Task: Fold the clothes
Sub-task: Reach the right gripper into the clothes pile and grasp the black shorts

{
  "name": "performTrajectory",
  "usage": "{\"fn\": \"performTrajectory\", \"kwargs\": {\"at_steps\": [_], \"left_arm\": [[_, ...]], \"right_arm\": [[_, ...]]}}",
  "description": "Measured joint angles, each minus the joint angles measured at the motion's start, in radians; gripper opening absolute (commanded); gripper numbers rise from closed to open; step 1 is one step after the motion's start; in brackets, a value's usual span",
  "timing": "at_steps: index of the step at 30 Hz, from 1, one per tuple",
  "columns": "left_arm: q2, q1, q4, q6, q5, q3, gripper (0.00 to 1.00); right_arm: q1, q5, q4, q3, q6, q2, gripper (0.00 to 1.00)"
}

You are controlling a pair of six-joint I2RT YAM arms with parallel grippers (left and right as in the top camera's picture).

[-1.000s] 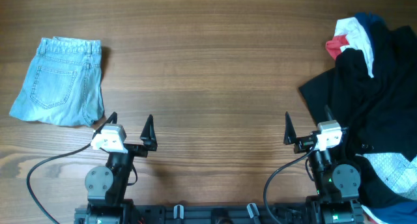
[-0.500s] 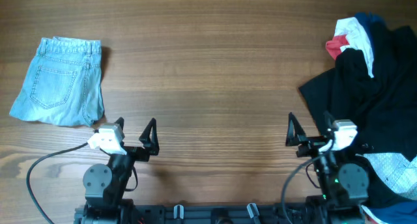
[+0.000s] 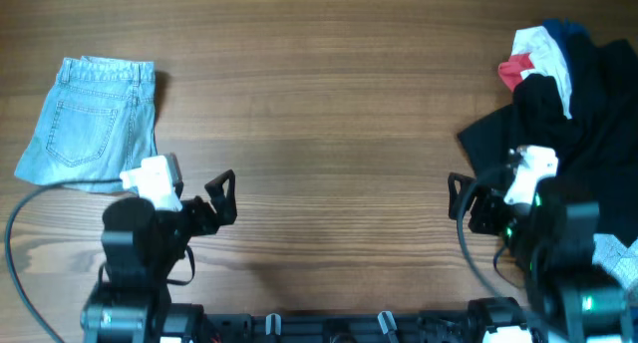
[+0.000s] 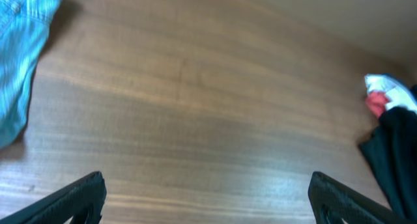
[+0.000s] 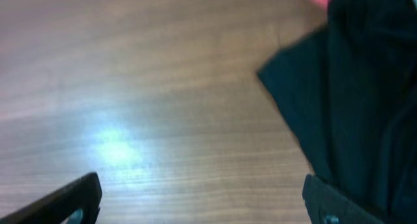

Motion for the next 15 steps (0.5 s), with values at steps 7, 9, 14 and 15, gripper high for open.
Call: {"fn": "performTrajectory", "kwargs": {"at_steps": [7,9,14,15], "left_arm": [[0.152,0.0,-0.06,0.0,0.008,0.042,1.0],[0.165,0.0,-0.061,0.0,0.018,0.042,1.0],[0.169,0.0,-0.064,0.0,0.029,0.042,1.0],[0.169,0.0,-0.063,0.0,0.029,0.042,1.0]], "right_arm": [[0.0,0.157,-0.11,0.036,0.113,0.262,1.0],[0.0,0.239,-0.111,0.035,0.194,0.321,1.0],[-0.002,0.328,0.067,0.036,0.228,0.481,0.99],[-0.002,0.329,0.088,0.036,0.222,0.514,1.0]]}}
